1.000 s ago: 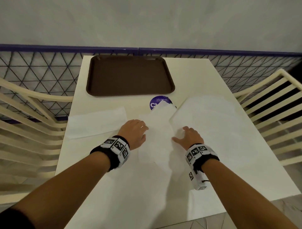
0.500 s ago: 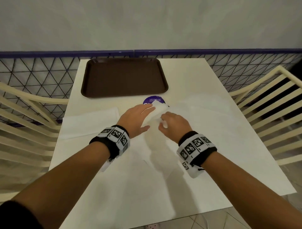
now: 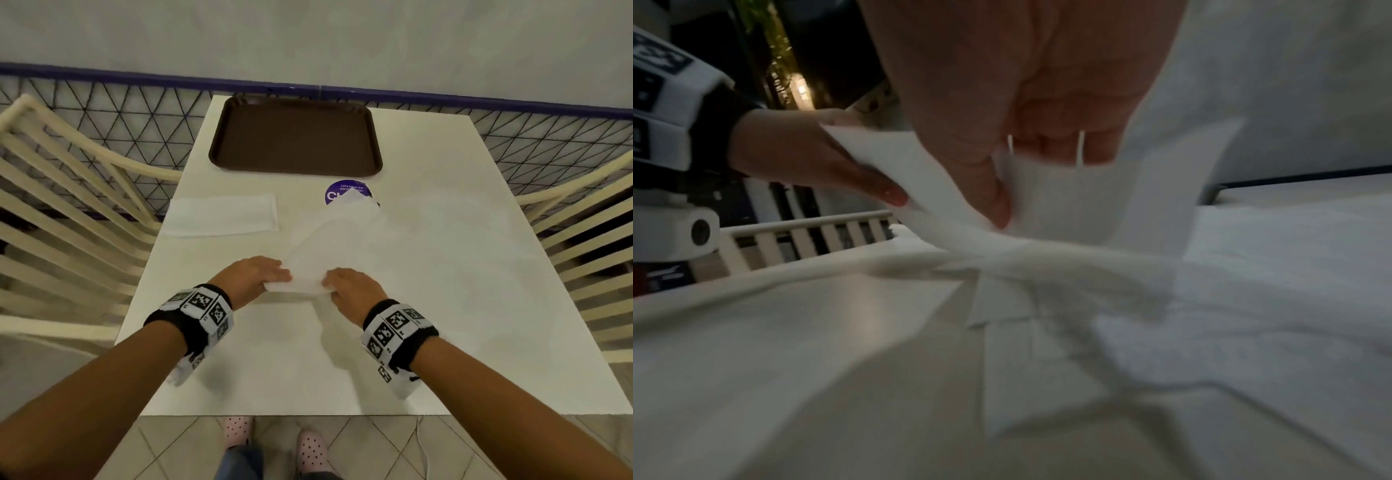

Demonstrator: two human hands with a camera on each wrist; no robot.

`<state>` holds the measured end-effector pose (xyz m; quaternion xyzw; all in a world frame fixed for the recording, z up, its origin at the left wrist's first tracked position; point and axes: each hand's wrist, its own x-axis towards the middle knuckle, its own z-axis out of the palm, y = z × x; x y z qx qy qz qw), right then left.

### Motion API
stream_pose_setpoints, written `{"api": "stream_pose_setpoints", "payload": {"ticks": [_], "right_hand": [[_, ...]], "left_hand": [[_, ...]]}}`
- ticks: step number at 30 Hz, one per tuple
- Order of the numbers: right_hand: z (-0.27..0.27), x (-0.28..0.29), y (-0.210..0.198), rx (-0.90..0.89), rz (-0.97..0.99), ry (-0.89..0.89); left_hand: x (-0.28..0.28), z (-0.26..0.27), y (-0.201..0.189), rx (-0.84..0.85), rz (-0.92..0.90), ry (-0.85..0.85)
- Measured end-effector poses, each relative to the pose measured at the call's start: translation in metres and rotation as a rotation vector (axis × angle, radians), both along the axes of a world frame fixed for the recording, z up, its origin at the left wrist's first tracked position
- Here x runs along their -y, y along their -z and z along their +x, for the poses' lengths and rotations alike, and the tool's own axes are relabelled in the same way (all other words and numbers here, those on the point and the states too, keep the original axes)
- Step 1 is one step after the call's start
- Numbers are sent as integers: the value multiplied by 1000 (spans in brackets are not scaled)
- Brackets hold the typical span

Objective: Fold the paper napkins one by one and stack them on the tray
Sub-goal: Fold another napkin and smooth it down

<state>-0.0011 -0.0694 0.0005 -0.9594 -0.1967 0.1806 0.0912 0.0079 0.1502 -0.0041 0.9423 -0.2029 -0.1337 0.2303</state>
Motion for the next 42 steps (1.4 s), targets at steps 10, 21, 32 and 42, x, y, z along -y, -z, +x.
{"api": "stream_pose_setpoints", "payload": {"ticks": [10,21,32,42], "right_hand": [[35,-23,-48,127,207,68],[68,-34,-118,397,460,0],[2,-17,-13,35,310,-91],[7,-16,5,-254,188,113]], "left_hand": [[-37,-6,-28,161,-316,-390],[-61,27,-99,356,-366,-438],[-66,-50,-1,-21,-119,-180],[-64,-50,18,-327,-150,-502]]}}
